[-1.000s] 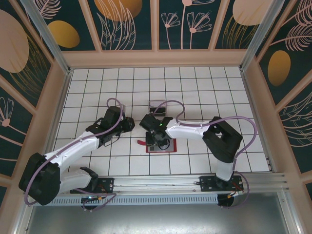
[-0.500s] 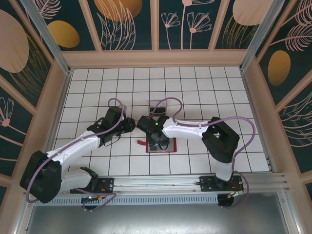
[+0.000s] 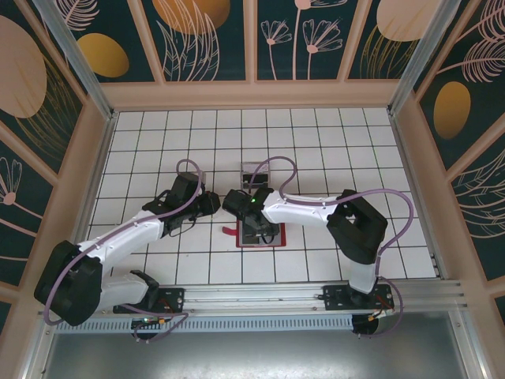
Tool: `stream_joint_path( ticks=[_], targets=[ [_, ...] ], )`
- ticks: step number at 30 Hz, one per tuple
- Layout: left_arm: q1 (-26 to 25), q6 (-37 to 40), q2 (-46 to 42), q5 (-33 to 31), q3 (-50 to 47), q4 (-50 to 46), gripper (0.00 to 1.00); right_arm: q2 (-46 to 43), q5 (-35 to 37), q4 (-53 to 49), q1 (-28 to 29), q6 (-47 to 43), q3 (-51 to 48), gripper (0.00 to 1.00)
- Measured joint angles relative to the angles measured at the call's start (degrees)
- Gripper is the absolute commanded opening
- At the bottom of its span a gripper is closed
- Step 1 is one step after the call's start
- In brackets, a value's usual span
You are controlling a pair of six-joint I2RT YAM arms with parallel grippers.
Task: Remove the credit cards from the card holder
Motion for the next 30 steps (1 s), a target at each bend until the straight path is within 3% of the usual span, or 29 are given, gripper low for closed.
stream_joint_path(
  ticks=[19, 30],
  targets=[
    [-0.7, 1.2, 4.0, 3.3, 2.7, 0.4, 0.24, -1.1, 2.8, -1.9, -0.7, 1.5, -3.5, 0.49],
    [-7.9, 1.0, 9.0, 3.3, 6.1, 0.4, 0.23, -5.2, 4.2, -3.5, -2.2, 1.9, -6.0, 0.51]
  ],
)
